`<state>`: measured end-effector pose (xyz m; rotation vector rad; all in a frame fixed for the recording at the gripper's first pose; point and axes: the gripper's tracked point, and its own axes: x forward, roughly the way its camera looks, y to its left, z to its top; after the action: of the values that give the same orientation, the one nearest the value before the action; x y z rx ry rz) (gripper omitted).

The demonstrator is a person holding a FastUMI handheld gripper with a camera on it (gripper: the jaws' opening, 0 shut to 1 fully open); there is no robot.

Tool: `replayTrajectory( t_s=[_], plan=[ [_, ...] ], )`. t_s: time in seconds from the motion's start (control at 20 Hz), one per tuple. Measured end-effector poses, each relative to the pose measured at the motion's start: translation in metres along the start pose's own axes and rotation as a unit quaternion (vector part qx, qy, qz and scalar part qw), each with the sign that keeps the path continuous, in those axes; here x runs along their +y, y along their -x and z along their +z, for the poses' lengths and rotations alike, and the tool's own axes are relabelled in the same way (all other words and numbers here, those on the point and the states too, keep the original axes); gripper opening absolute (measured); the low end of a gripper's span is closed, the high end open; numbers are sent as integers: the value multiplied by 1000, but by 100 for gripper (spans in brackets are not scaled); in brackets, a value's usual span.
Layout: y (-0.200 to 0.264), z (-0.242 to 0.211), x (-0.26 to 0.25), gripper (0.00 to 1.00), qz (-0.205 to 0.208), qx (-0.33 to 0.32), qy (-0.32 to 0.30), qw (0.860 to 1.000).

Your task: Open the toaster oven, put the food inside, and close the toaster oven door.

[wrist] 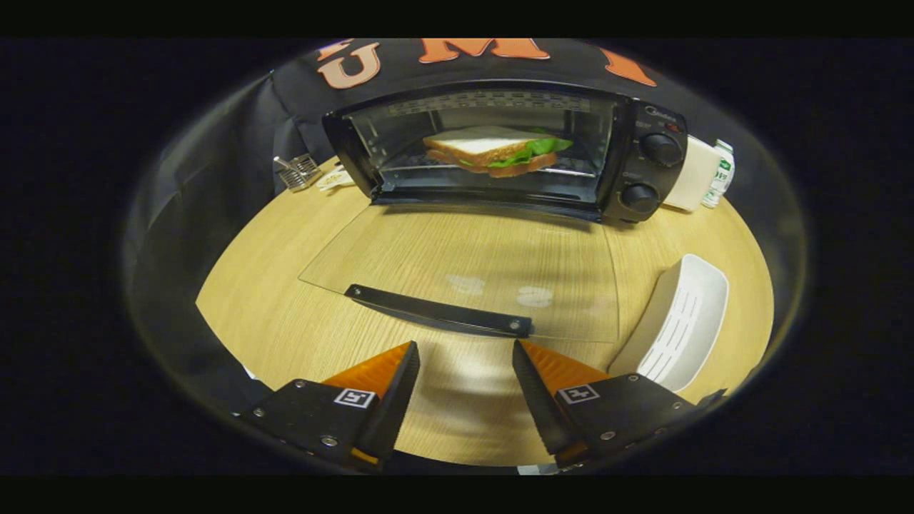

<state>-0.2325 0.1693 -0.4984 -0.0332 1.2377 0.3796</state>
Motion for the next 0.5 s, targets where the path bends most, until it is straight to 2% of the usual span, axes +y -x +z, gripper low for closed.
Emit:
replayTrajectory(
  t_s=[0.3, 0.5],
  plan=[
    [8, 11, 3, 78, 0, 3, -7, 1000],
    [39, 55, 1, 77, -9, -63, 8, 998]
  ],
)
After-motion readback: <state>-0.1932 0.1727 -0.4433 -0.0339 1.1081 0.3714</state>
